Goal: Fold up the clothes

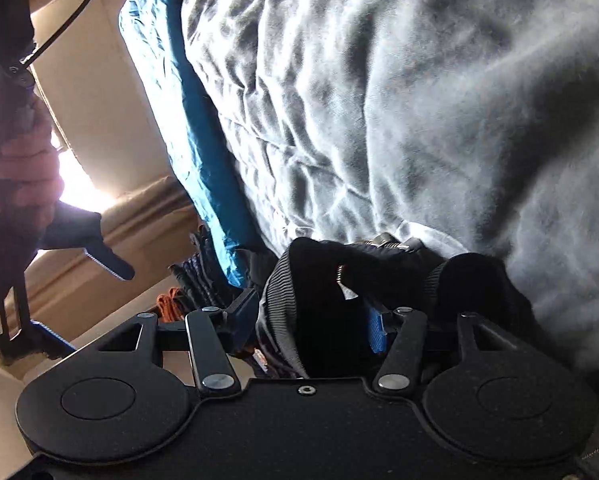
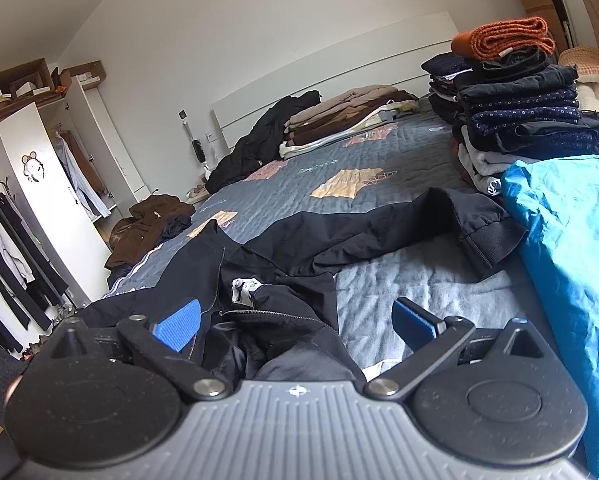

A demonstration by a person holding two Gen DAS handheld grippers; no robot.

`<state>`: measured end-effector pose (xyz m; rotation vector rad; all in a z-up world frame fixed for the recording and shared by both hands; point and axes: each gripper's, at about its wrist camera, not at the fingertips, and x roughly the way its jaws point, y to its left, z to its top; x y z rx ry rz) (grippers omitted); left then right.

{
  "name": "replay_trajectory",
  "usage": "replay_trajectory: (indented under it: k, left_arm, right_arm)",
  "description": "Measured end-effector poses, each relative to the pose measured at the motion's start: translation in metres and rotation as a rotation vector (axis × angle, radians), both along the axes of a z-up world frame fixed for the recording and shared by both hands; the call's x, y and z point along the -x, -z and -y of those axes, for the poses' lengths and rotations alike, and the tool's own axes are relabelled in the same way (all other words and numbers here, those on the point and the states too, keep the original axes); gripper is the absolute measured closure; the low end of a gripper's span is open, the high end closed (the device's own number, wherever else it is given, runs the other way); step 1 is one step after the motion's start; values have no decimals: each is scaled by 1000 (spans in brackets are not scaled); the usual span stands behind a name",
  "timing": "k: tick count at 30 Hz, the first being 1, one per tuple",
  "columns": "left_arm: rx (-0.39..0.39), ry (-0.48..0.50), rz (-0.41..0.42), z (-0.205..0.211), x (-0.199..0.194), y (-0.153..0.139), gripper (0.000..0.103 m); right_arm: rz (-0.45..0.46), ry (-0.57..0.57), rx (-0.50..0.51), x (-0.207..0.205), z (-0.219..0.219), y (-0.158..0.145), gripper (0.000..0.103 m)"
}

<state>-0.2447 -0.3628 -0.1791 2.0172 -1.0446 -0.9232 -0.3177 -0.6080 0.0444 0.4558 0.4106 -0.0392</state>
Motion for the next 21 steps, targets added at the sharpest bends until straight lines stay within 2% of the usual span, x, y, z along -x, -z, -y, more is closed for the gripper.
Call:
replay_trajectory:
  k: [3, 5, 9, 13, 15, 16, 17, 19, 20, 21]
  left_arm:
    - [7, 25, -8, -5, 6, -7, 46]
    - [-4, 56, -6, -7, 10, -5, 40]
    - [-46, 93, 20, -1, 22, 16, 40]
    - [-103, 115, 72, 12, 13, 36, 40]
    - [-125, 100, 71, 22, 8, 39, 42]
    - [-134, 88, 66, 26, 7, 39, 49]
    - [-144, 75, 60, 31, 6, 39, 62]
    - [-144, 45, 34, 38, 4, 37, 80]
    - [-136, 21, 4, 41, 5, 34, 87]
    - [-125, -12, -40, 45, 6, 30, 89]
  right_arm:
    - [0, 10, -8, 1, 2, 1, 1]
    - [0, 11, -10, 1, 3, 1, 1]
    - [9, 2, -7, 1, 0, -1, 1]
    - [14, 0, -4, 3, -1, -3, 1]
    - [12, 5, -6, 3, 0, -2, 1]
    - [11, 7, -7, 3, 0, -2, 1]
    - [9, 9, -7, 3, 1, -1, 1]
    - [7, 12, -8, 3, 2, 0, 1]
    - [7, 11, -9, 2, 2, 0, 1]
    - [7, 10, -9, 2, 3, 0, 1]
